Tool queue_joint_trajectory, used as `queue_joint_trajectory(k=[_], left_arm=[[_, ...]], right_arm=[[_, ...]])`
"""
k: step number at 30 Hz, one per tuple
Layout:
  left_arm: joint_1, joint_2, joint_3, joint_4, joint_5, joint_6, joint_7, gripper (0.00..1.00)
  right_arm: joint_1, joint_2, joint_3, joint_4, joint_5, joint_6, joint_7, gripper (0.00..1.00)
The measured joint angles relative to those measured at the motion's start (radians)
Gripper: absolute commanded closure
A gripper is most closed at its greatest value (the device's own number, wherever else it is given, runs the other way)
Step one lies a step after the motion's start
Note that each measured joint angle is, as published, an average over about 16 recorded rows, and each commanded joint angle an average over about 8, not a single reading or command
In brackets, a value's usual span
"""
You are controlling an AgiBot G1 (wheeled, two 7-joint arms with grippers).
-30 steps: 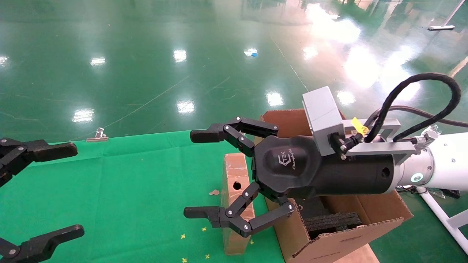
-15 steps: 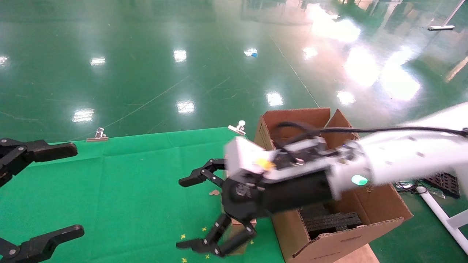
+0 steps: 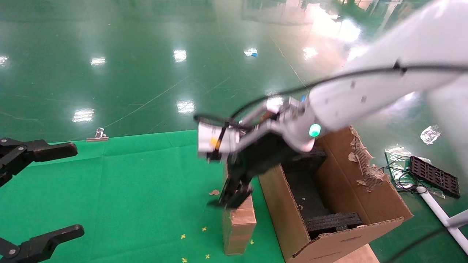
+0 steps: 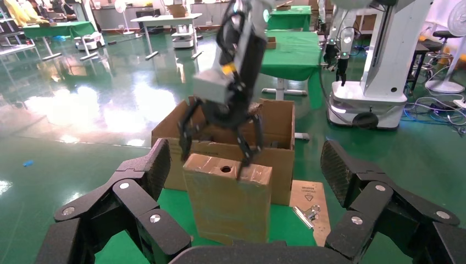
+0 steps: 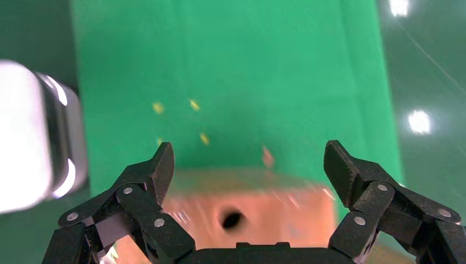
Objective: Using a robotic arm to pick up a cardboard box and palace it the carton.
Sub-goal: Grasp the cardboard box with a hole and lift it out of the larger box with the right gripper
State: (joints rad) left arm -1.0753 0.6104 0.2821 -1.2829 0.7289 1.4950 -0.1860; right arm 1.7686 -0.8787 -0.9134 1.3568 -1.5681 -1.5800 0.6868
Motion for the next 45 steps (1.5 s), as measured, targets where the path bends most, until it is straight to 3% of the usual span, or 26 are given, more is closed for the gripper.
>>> queue_joint_trajectory(k=[8,17,25,35,40,45], left_arm=[[0.0,0.0,0.001,0.0,0.0,0.0,0.0,0.0],[0.0,-0.001,0.001,0.0,-0.001,-0.001,0.001,0.0],[0.0,-0.001,0.002,0.0,-0.001,-0.001,0.001,0.0],[-0.001,-0.001,0.003,0.0,-0.002,-0.001,0.001,0.0],[-0.001,-0.001,0.003,0.0,-0.002,-0.001,0.001,0.0],[-0.001,-0.001,0.003,0.0,-0.002,-0.001,0.002,0.0]], right_arm=[[0.193,-0.042,-0.259,0.0,-0.033,0.0,0.13,0.0],[0.283,-0.078,-0.452,-0.002,-0.019,0.022,0.256,0.0],[0.324,-0.064,-0.497,-0.043,0.035,0.032,0.458,0.0],[0.321,-0.073,-0.518,-0.245,0.149,0.018,0.755,0.0],[0.296,-0.102,-0.533,-0.358,0.199,0.018,0.81,0.0],[0.272,-0.135,-0.55,-0.435,0.223,0.025,0.807,0.0]])
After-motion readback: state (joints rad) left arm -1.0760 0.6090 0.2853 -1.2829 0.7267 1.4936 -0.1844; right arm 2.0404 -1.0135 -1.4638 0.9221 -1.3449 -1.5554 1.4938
